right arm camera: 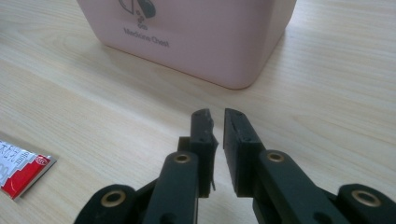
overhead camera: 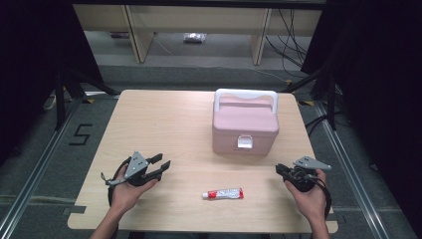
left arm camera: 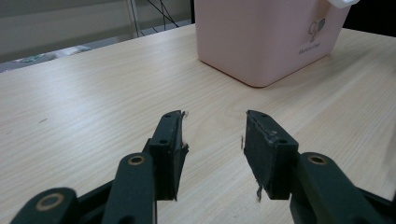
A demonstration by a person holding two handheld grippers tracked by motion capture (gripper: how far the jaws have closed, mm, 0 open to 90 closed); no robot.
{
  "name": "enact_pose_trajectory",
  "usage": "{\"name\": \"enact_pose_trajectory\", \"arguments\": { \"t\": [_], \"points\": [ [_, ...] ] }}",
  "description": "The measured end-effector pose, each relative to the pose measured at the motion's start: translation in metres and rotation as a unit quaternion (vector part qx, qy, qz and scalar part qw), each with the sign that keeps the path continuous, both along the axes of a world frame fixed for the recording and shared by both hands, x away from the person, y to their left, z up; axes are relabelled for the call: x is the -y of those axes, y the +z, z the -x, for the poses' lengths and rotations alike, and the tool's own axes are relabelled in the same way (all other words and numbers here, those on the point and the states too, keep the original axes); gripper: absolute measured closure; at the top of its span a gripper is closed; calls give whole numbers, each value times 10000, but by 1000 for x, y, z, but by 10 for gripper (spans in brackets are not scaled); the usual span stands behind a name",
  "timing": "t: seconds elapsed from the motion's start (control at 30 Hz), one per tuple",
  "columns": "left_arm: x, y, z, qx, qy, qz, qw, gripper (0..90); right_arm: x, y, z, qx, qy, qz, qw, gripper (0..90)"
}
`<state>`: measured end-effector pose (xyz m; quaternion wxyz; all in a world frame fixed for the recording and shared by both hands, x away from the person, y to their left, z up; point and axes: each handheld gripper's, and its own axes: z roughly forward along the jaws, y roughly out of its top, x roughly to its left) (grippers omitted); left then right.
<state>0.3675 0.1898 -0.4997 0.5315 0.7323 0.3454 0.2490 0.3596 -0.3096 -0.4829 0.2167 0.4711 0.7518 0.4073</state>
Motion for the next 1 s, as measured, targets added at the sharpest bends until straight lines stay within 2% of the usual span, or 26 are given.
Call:
{"name": "enact_pose_trajectory", "arguments": {
  "t": [0.03, 0.1, 0.13, 0.17, 0.2, 0.23, 0.27, 0.37, 0.43, 0.5, 0.6, 0.63, 0.73, 0.8, 0.83, 0.87, 0.9, 0.93, 0.97, 1.0],
  "points": [
    [0, 0, 0, 0, 0, 0, 10000, 561, 1, 2, 1, -82, 35, -55, 9999, 821],
    [0, 1, -1, 23, -31, 17, 10000, 557, 1, 4, 1, -107, 62, -64, 9999, 818],
    [1, 2, -2, 23, -46, 2, 10000, 554, 1, 7, 1, -64, 156, 59, 9998, 812],
    [1, 3, -3, 22, -35, 1, 10000, 554, 1, 7, 1, -64, 156, 59, 9998, 812],
    [1, 4, -4, 4, -25, -34, 10000, 550, -2, 10, 2, -177, 193, 105, 9996, 804],
    [2, 4, -5, -6, -32, -45, 10000, 550, -2, 10, 2, -177, 193, 105, 9996, 804],
    [3, 5, -6, 7, -43, -20, 10000, 545, -1, 13, 0, -38, 283, 264, 9992, 795],
    [9, 6, -9, 9, -120, -25, 9999, 540, -1, 15, -1, -93, 352, 182, 9992, 791],
    [13, 8, -10, -10, -172, -112, 9998, 542, 0, 16, -3, 4, 308, 233, 9993, 800],
    [18, 8, -12, 22, -242, -149, 9996, 550, 1, 16, -4, -48, 290, 200, 9994, 815],
    [23, 11, -15, 38, -301, -150, 9994, 622, 1, 18, -7, -60, 254, 172, 9995, 875],
    [24, 11, -15, 34, -328, -146, 9994, 622, 1, 18, -7, -60, 254, 172, 9995, 875],
    [33, 15, -21, -73, -459, -40, 9989, 751, -2, 21, -10, -39, 243, 180, 9995, 894],
    [35, 17, -22, -112, -464, -84, 9988, 814, -2, 23, -12, -69, 193, 138, 9997, 900],
    [37, 18, -24, -112, -491, -73, 9987, 814, -2, 23, -12, -69, 193, 138, 9997, 900],
    [39, 20, -26, -104, -486, -97, 9987, 861, 1, 27, -16, -42, 90, 216, 9997, 900],
    [44, 23, -32, -109, -475, -90, 9988, 879, 1, 28, -19, -94, 21, 106, 9999, 900],
    [47, 25, -36, -98, -468, -85, 9988, 891, 3, 30, -21, -27, 17, 219, 9998, 900],
    [50, 26, -39, -114, -475, -130, 9987, 893, 3, 31, -23, -139, -49, 77, 9999, 900],
    [50, 26, -39, -114, -475, -130, 9987, 893, 3, 31, -23, -139, -49, 77, 9999, 900]
  ]
}}
